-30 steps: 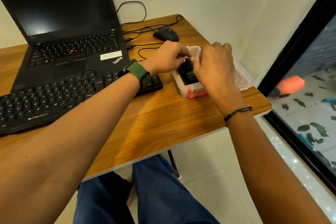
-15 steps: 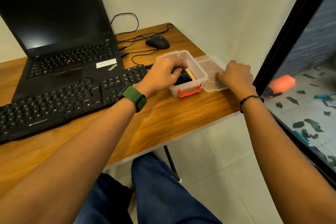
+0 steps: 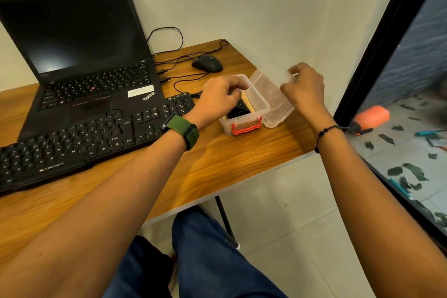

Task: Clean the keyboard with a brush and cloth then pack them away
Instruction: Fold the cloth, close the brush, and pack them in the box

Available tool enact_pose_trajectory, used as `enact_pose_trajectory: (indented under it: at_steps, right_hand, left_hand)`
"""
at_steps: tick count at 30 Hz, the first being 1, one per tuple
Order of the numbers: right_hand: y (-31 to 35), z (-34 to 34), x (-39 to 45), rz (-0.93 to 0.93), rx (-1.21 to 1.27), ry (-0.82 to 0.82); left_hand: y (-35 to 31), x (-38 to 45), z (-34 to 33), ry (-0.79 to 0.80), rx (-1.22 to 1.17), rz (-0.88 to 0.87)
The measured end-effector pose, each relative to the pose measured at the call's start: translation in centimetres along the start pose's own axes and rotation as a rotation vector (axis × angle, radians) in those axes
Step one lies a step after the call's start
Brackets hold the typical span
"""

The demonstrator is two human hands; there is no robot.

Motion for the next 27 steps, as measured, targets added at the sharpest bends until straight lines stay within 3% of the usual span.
enact_pose_trajectory:
  at_steps: [6,14,19,23,27]
  right_hand:
    - [2.1,-0.3,-2.8,0.007,0.381,0.004]
    - [2.5,-2.4,-5.8,0.134,0.477,-0.019]
    - [4.6,-2.1,-6.2,0.4,0.215,-0.09]
    - [6.8,-2.0,-6.6,0.66,-0.149,-0.183]
    - [8.1,-2.2,-7.1,0.827,-0.322,-0.202]
  left_hand:
    - [0.6,0.1,0.7,-0.089,-0.48,0.23]
    - [0.3,-0.1,0.7,-0.059,-0.588,0.273]
    - [-0.1,0.3,1.3,-0.164,-0.758,0.294]
    - [0.2,0.4,2.3,-0.242,-0.764,0.354]
    - [1.3,-0.2,2.8,-0.288,-0.797,0.44]
Point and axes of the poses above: each hand's wrist, its own x-axis towards the middle knuckle, its own z-axis out of the back of the hand, y = z × x, the point moved 6 cm from there along x, towards the middle knuckle, and after that the axes turned 11 degrees about -x, right-handed, at the moved point
